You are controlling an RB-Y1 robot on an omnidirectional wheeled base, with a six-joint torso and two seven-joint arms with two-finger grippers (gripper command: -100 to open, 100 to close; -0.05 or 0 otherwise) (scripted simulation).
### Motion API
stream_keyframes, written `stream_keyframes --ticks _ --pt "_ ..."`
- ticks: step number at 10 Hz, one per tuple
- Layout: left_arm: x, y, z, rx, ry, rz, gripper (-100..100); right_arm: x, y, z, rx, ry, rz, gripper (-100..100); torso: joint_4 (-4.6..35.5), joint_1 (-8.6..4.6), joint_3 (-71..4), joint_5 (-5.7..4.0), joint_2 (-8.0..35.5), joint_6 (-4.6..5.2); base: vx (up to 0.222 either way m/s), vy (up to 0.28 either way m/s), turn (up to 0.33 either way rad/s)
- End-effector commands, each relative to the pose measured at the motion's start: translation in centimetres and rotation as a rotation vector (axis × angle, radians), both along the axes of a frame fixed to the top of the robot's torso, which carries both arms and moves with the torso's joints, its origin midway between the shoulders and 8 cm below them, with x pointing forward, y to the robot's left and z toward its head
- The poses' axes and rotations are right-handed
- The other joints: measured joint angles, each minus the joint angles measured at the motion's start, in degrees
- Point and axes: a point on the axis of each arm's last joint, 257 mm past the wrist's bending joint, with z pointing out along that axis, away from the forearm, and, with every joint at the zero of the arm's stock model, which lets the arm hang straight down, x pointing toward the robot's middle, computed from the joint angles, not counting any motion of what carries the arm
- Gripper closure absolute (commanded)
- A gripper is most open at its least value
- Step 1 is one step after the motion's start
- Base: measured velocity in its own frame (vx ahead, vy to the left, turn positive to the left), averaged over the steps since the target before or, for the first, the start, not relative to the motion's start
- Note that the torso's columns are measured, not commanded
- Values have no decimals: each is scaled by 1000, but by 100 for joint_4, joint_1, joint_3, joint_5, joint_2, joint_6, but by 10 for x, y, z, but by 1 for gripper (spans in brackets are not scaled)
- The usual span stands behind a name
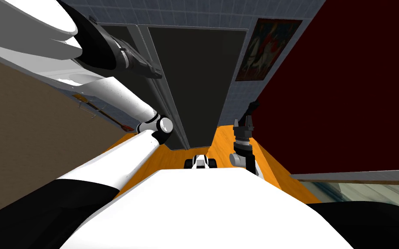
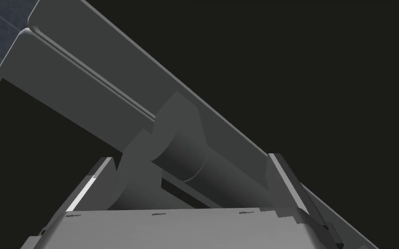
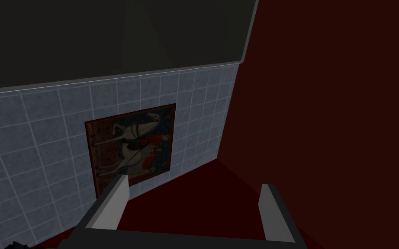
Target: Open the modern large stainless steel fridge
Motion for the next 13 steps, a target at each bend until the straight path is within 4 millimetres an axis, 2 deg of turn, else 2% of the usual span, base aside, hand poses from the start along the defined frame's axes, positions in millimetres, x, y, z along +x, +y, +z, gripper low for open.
stream_keyframes --ticks 1,2,3,4,5,6,7,13 --pt "9 17 4 3 0 53 -100 0 0 0 0 0 0 0 6 0 0 -2 1 -1 28 32 -280" --pt "6 12 4 2 0 39 -100 0 0 0 0 0 0 0 16 2 8 -3 12 -9 16 21 -49" --pt "4 8 2 1 0 26 100 0 0 0 0 0 0 0 21 -2 20 -1 28 -15 6 1 193" --pt "1 2 0 0 0 5 100 0 0 0 0 0 0 0 11 3 37 13 39 -23 1 -18 215" --pt "0 6 10 5 -25 20 100 0 0 0 0 0 0 0 -1 -1 46 18 43 -15 -5 -19 12" --pt "2 19 9 3 -16 65 100 0 0 0 0 0 0 0 21 13 34 11 42 -21 -74 -179 133" --pt "2 19 9 3 -16 65 100 0 0 0 0 0 0 0 16 -15 48 14 58 -35 -114 -258 134" --pt "5 66 11 3 -9 217 100 0 0 0 1 0 0 0 21 -32 14 -22 21 3 -149 -249 119"
